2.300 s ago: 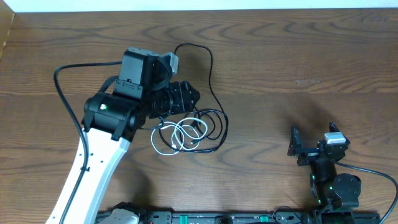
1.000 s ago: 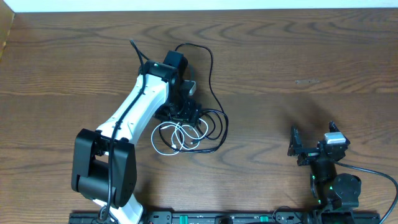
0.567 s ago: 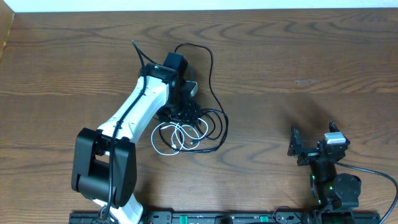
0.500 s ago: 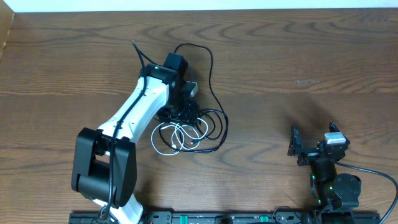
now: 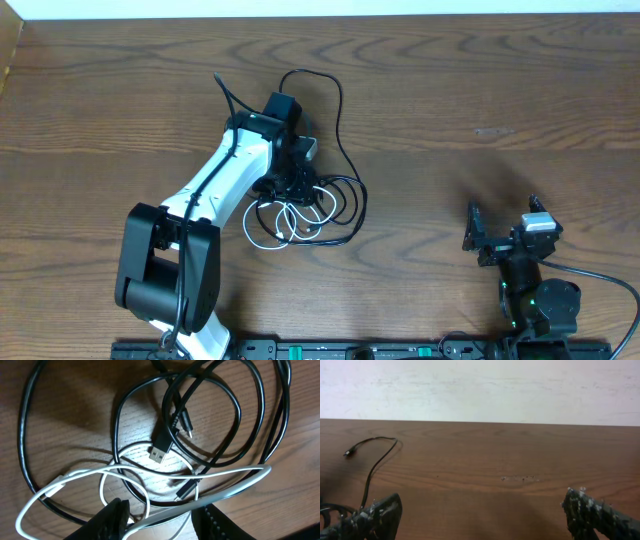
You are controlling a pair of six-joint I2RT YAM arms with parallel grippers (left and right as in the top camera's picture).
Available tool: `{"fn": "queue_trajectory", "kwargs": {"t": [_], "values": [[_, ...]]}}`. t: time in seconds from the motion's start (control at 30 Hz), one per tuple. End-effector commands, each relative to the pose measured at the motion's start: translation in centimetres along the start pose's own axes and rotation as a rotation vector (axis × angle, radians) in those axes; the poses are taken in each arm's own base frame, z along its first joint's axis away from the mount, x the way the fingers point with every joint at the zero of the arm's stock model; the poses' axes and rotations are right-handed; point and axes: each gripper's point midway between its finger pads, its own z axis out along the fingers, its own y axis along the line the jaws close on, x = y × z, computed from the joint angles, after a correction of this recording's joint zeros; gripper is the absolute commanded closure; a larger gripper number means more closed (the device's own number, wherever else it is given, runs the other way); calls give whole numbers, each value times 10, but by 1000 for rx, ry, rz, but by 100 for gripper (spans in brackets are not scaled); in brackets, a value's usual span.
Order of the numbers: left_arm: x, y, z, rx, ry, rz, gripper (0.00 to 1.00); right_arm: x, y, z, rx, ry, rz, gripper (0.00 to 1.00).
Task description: Untangle cables
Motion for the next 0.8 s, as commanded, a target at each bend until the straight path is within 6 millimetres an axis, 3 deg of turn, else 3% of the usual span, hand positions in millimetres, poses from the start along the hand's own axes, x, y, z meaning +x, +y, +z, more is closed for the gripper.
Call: {"fn": "queue_trajectory", "kwargs": {"t": [0.0, 0.17, 0.27, 0.4, 0.67, 0.73, 0.77], "values": [[1, -1, 4, 11, 13, 0, 54, 1, 1, 0, -2, -1, 10, 1], [-1, 0, 4, 11, 4, 0, 54, 1, 1, 0, -2, -1, 10, 1], [-1, 0, 4, 11, 5, 0, 62, 1, 1, 0, -2, -1, 10, 1], [-1, 0, 4, 11, 2, 0, 63, 1, 1, 0, -2, -1, 10, 1], [-1, 0, 4, 12, 3, 0, 81, 1, 1, 0, -2, -1, 10, 1], [-1, -1, 4, 12, 3, -2, 92, 1, 1, 0, -2, 0, 10, 1], [-1, -1, 4, 12, 1, -12, 92, 1, 1, 0, -2, 0, 10, 1]]}}
